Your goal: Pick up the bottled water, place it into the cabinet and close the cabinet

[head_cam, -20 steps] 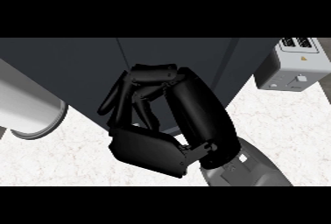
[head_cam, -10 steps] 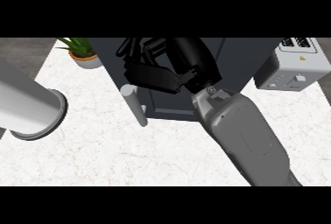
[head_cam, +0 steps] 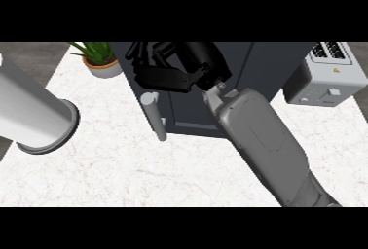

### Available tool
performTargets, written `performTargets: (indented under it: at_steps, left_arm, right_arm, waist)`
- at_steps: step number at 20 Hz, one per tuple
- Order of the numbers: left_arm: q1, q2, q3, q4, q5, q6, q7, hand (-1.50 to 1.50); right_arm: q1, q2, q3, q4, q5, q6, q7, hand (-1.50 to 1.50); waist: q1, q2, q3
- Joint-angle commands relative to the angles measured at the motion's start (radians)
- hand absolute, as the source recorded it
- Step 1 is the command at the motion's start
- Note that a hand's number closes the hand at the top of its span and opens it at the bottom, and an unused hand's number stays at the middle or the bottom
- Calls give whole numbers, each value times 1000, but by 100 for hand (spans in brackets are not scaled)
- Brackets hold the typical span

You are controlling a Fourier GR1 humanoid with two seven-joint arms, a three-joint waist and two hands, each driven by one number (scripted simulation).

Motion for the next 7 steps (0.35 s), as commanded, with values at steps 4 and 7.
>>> performTargets:
  at_steps: [4,7]
  left_arm:
    - [-7,31,37,-40,51,-13,37,150]
    - [-27,29,21,-50,54,5,62,150]
  right_arm:
    - [-57,-48,-92,222,40,-61,-21,150]
    - [-32,-43,-85,236,32,-57,-44,150]
  waist:
    - [3,50,5]
    - [-7,51,5]
